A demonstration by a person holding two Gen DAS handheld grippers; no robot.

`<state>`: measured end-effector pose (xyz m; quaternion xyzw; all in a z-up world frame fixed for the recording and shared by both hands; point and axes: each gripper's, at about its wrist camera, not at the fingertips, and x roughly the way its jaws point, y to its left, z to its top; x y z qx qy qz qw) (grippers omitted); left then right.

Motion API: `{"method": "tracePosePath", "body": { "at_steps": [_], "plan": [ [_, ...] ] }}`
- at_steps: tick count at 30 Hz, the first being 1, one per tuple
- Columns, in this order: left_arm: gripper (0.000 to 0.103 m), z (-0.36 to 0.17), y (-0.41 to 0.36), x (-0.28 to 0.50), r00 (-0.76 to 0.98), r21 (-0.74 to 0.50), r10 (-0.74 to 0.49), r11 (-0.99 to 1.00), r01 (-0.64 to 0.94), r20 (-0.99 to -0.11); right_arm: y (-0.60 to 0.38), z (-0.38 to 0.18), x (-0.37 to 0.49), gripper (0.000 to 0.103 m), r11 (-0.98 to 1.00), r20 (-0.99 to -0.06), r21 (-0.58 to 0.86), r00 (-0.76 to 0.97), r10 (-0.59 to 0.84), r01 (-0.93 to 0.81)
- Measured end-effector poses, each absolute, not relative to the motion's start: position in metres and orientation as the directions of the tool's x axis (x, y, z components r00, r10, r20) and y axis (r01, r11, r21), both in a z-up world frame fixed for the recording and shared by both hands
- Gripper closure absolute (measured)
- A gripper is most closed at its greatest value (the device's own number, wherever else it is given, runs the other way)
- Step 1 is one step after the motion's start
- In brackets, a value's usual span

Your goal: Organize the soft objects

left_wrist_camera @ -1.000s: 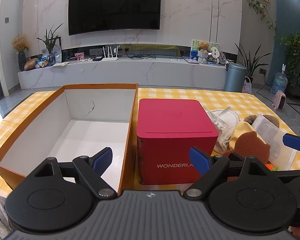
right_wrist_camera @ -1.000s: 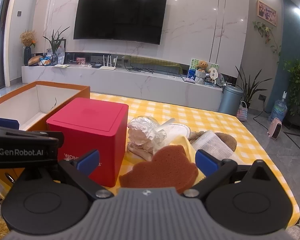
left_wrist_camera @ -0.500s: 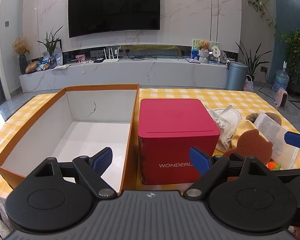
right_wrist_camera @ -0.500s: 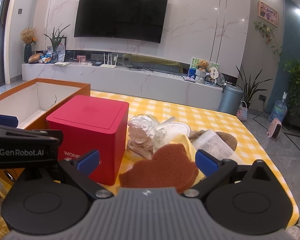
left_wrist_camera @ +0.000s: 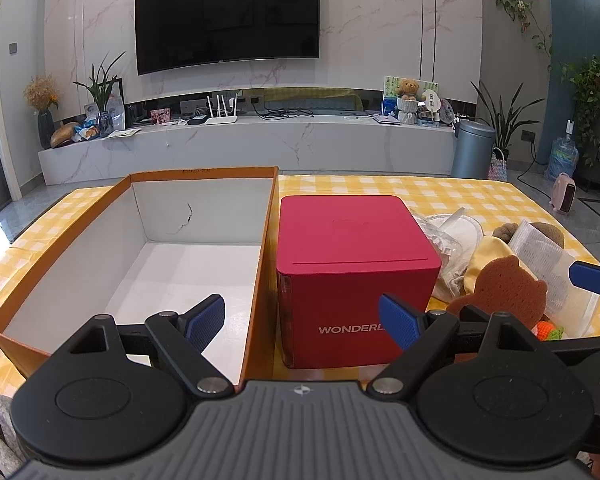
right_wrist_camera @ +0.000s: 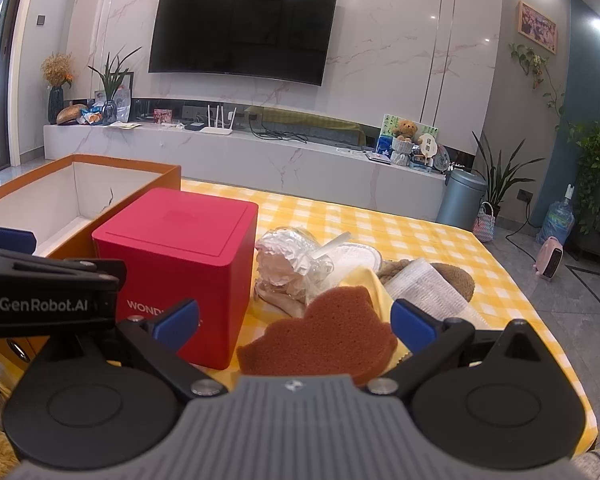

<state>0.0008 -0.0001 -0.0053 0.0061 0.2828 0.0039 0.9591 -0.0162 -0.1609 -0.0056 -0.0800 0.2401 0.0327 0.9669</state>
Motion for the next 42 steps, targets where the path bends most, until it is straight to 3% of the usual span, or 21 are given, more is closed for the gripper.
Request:
{"method": "tracePosePath", "body": {
  "at_steps": [13, 22, 28, 35, 42],
  "plan": [
    [0.003, -0.006, -0.001, 0.002, 0.841, 0.02, 0.013, 1.0, -0.003, -0.541, -0.161, -0.006, -0.016, 0.003, 0.985, -0.471, -0.14, 0.882, 0.024, -0.102],
    [0.003, 0.007, -0.009, -0.005, 0.879, 0.057, 0.026, 0.998, 0.002, -0.476, -0.161, 0.003, -0.019, 0.003, 0.986, -0.432, -0.144, 0.902, 0.012, -0.082],
    [0.003, 0.02, -0.016, -0.001, 0.878, 0.048, -0.023, 0.998, 0.052, -0.478, -0.173, 0.014, -0.019, 0.003, 0.988, -0.414, -0.151, 0.909, -0.033, -0.033],
    [0.003, 0.037, -0.036, 0.01, 0.879, 0.058, -0.083, 0.991, 0.124, -0.469, -0.209, 0.013, -0.002, 0.003, 0.981, -0.483, -0.182, 0.863, -0.148, 0.066],
    [0.003, 0.033, -0.06, 0.038, 0.787, 0.045, -0.214, 0.955, 0.293, -0.578, -0.28, 0.009, 0.02, 0.003, 0.97, -0.618, -0.032, 0.759, -0.207, 0.239]
  ]
}}
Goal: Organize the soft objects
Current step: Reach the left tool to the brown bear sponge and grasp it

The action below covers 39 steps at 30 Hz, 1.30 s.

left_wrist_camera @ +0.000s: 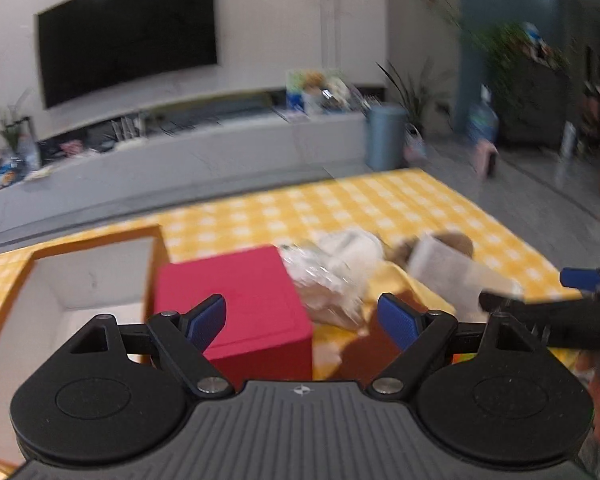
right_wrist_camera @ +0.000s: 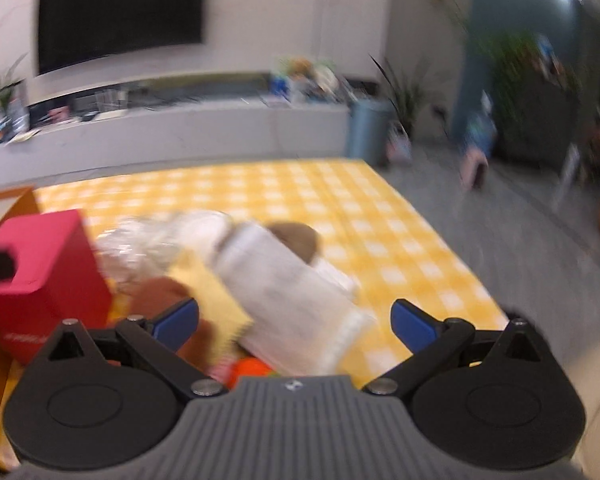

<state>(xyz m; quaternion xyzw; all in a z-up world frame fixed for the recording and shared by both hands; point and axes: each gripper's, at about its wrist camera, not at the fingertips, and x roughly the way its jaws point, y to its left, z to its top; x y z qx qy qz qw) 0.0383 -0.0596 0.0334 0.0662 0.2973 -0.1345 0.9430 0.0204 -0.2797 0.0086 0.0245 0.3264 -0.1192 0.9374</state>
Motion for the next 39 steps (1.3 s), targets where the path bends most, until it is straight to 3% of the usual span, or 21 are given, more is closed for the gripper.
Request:
{"method": "tracePosePath", "body": {
  "at_steps": [5, 9, 15, 19, 22, 27, 35, 39],
  "plan": [
    [0.003, 0.019, -0.056, 0.041, 0.779, 0.048, -0.206, 0.956, 0.289, -0.593, -0.305, -0.012, 0.034, 0.003, 0.953, -0.739, 0.145, 0.67, -0.075, 0.267],
    [0.003, 0.009, -0.047, 0.039, 0.76, 0.009, -0.224, 0.957, 0.289, -0.61, -0.279, -0.019, 0.041, 0.003, 0.972, -0.738, 0.191, 0.673, 0.049, 0.139],
    [0.003, 0.01, -0.031, 0.034, 0.767, -0.029, -0.291, 0.942, 0.335, -0.572, -0.26, -0.026, 0.051, 0.003, 0.956, -0.73, 0.281, 0.666, 0.157, 0.082],
    [0.002, 0.004, -0.037, 0.032, 0.74, -0.035, -0.385, 0.897, 0.441, -0.551, -0.265, -0.019, 0.046, 0.003, 0.961, -0.715, 0.24, 0.695, 0.078, 0.139],
    [0.002, -0.007, -0.059, 0.023, 0.747, 0.07, -0.436, 0.841, 0.537, -0.501, -0.278, -0.014, 0.041, 0.003, 0.95, -0.696, 0.234, 0.718, 0.014, 0.208],
    [0.002, -0.021, -0.102, 0.025, 0.724, 0.205, -0.442, 0.762, 0.615, -0.529, -0.295, -0.004, 0.029, 0.003, 0.934, -0.673, 0.255, 0.74, -0.016, 0.252],
    [0.002, -0.032, -0.128, 0.036, 0.711, 0.231, -0.461, 0.729, 0.645, -0.531, -0.295, 0.008, 0.009, 0.003, 0.988, -0.796, 0.111, 0.605, 0.024, 0.106],
    [0.002, -0.043, -0.143, 0.038, 0.729, 0.304, -0.406, 0.716, 0.628, -0.551, -0.298, 0.015, -0.01, 0.003, 0.994, -0.771, 0.096, 0.636, 0.043, 0.049]
  ]
}}
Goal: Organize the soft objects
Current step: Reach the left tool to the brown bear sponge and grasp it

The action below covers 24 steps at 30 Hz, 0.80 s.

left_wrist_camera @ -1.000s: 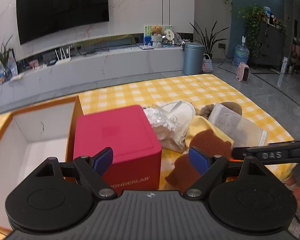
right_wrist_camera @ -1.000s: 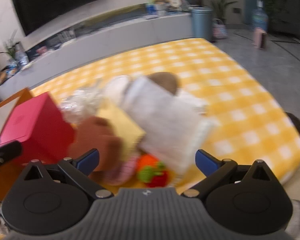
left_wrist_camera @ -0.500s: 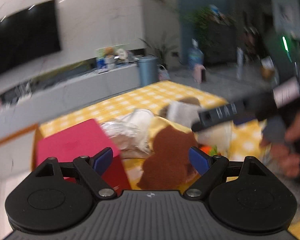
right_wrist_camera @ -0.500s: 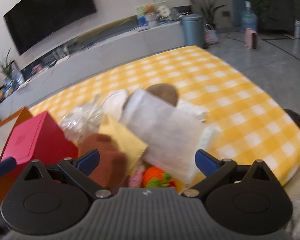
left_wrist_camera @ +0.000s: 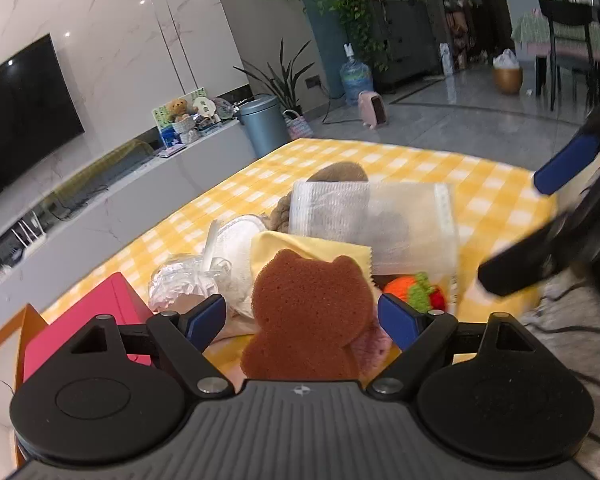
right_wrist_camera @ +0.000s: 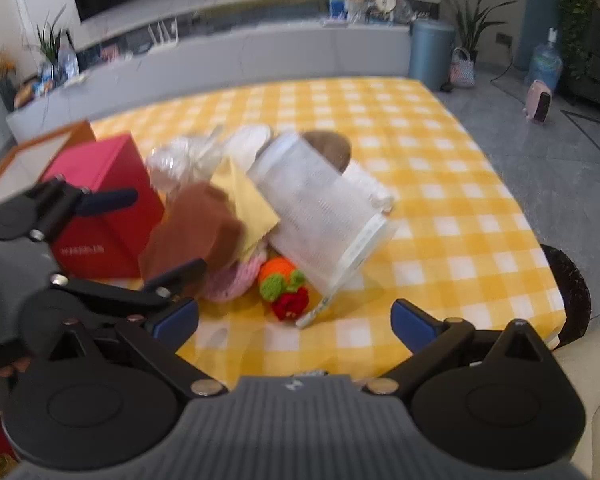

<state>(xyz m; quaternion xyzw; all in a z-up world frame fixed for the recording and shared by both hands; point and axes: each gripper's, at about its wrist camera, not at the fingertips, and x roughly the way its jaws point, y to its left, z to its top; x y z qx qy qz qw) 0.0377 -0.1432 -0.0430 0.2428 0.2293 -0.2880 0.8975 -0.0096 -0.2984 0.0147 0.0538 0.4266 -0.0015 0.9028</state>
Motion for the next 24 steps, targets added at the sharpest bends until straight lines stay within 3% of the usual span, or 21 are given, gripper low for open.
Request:
{"method": "tracePosePath", "body": {
  "at_steps": [9, 21, 24],
  "plan": [
    [0.002, -0.058, -0.144, 0.05, 0.704, 0.31, -0.394, 0.695, 0.649, -0.591, -0.326, 0.006, 0.0, 0.003, 0.955, -0.741, 0.25, 0.667, 0.083, 0.159],
    [0.001, -0.074, -0.15, 0.07, 0.672, 0.274, -0.409, 0.689, 0.671, -0.618, -0.322, 0.0, 0.006, 0.003, 0.959, -0.761, 0.234, 0.644, 0.079, 0.158],
    [0.014, -0.073, -0.143, 0.073, 0.634, 0.197, -0.437, 0.703, 0.683, -0.639, -0.321, -0.001, 0.006, 0.003, 0.96, -0.765, 0.226, 0.64, 0.071, 0.164]
  ]
}}
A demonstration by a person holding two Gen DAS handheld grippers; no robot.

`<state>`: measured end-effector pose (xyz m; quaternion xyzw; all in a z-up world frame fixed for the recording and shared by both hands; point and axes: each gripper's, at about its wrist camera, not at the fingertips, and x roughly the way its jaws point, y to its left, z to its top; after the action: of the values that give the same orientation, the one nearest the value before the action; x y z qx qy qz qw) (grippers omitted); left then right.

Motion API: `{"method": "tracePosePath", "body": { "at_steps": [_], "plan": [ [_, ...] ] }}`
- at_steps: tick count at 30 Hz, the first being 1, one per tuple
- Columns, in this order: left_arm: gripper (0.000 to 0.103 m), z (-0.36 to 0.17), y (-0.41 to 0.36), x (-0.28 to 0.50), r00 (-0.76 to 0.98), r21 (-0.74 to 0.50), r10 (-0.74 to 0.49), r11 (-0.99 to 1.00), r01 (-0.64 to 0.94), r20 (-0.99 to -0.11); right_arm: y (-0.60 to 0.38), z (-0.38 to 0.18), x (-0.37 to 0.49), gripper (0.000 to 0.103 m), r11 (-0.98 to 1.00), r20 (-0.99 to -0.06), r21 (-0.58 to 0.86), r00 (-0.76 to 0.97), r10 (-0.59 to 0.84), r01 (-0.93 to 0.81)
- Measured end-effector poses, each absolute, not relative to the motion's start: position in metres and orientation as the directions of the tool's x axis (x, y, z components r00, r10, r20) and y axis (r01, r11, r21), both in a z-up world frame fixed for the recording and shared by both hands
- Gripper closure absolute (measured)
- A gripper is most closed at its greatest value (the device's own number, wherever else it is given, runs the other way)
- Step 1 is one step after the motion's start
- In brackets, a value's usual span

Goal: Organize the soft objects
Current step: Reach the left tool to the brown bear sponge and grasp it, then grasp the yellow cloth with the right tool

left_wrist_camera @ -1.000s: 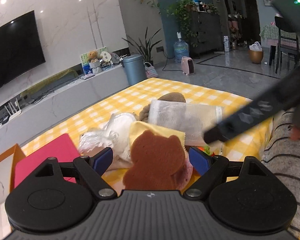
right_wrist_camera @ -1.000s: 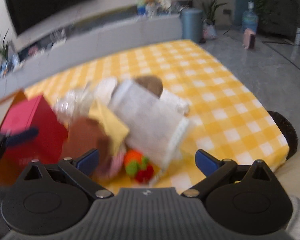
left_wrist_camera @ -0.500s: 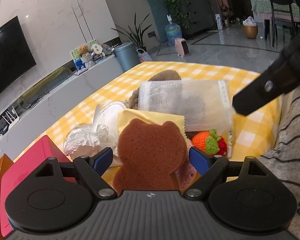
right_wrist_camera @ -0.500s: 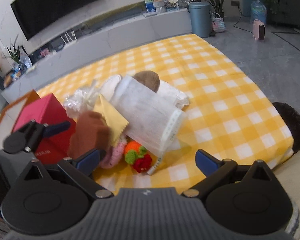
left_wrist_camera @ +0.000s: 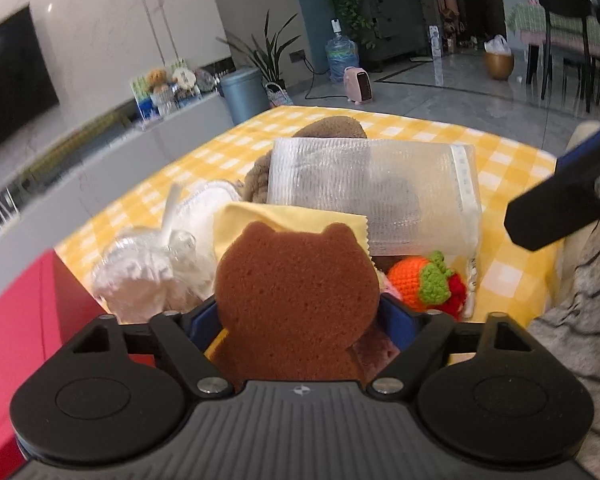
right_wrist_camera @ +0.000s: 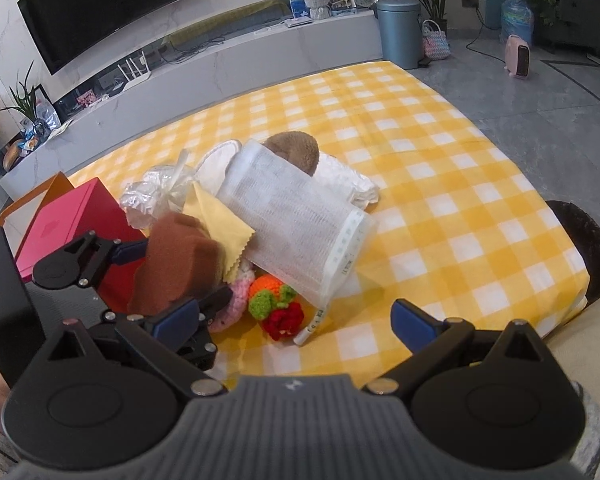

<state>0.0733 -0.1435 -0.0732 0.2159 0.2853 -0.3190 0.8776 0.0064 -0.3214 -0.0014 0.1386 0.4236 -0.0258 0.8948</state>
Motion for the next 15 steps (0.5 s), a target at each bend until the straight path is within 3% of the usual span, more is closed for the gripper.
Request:
{"method": "tracePosePath", "body": {
  "at_steps": [9, 15],
  "plan": [
    [0.019, -0.027, -0.108, 0.044, 0.665, 0.068, -0.518, 0.76, 0.647, -0.538, -0.32, -0.002, 0.008, 0.003, 0.96, -0.766, 0.225, 0.64, 0.068, 0.168],
    [0.018, 0.019, -0.068, 0.029, 0.761, 0.046, -0.433, 0.855, 0.516, -0.483, -0.314, 0.002, 0.009, 0.003, 0.962, -0.732, 0.246, 0.674, 0.102, 0.121]
  ]
}}
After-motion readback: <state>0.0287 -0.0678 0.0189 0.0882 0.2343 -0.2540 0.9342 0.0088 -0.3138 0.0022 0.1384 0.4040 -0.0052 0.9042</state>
